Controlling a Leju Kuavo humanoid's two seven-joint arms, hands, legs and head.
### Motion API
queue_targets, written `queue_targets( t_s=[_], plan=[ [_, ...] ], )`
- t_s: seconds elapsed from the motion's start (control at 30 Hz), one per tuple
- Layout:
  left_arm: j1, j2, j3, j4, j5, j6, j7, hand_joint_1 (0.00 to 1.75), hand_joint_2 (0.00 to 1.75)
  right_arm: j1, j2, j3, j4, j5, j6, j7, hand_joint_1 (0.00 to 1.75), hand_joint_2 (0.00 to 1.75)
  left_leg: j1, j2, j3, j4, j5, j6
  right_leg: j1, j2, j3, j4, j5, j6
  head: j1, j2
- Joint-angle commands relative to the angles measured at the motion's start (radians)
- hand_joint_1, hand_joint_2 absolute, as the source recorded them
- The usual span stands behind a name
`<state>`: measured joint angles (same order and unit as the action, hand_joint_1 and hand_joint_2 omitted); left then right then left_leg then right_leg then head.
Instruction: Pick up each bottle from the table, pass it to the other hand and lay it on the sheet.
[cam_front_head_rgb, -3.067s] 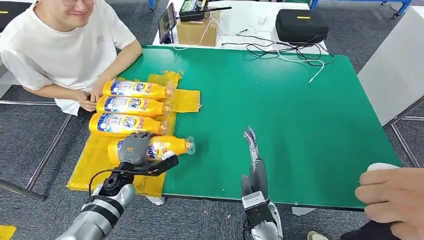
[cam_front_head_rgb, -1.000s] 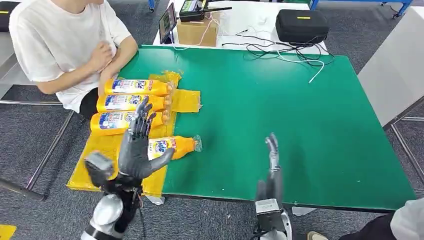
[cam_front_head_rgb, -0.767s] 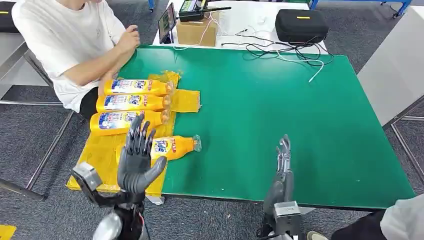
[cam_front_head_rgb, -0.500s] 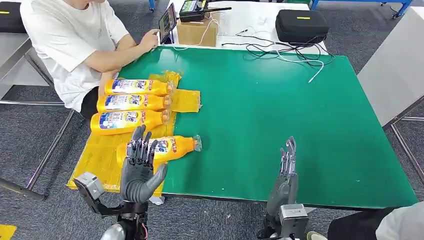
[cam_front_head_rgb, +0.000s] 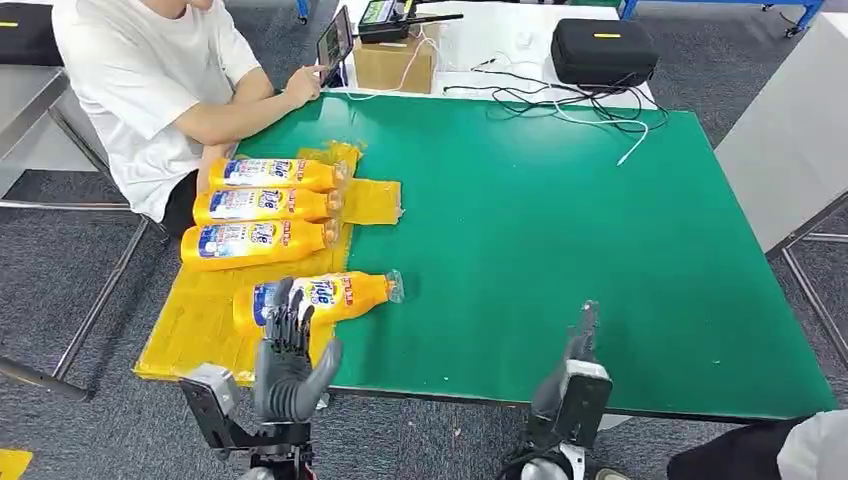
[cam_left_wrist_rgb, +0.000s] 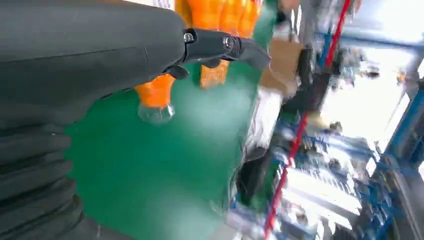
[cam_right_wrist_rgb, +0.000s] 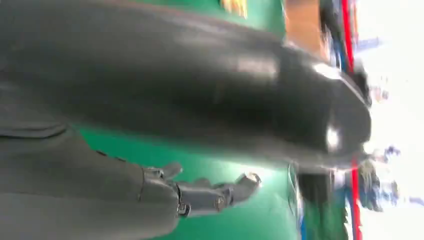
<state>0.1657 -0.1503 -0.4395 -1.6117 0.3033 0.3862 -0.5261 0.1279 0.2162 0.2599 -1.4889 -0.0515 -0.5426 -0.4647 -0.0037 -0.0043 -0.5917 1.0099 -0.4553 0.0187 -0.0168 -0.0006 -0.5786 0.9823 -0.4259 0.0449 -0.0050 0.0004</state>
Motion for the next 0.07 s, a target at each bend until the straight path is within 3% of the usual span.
queue_targets(
  t_s=[0.03,0.07],
  plan=[
    [-0.027,0.028,-0.02,0.123,-0.032,-0.065,-0.041,0.0,1.75,0.046,-0.119,0.084,-0.05,0.119,0.115,-0.001,0.0,1.75,0.001,-0.002,0.005,-0.002,-0.001,-0.001,0.001,-0.002,0.006,-0.003,-0.001,-0.002,0.0,0.0],
    [-0.039,0.016,-0.014,0.151,-0.056,-0.041,-0.057,0.0,1.75,0.045,-0.114,0.092,-0.031,0.164,0.096,-0.044,0.0,1.75,0.001,-0.003,0.005,-0.002,0.0,-0.001,0.001,-0.002,0.006,-0.003,-0.001,-0.002,0.0,0.0]
  ],
)
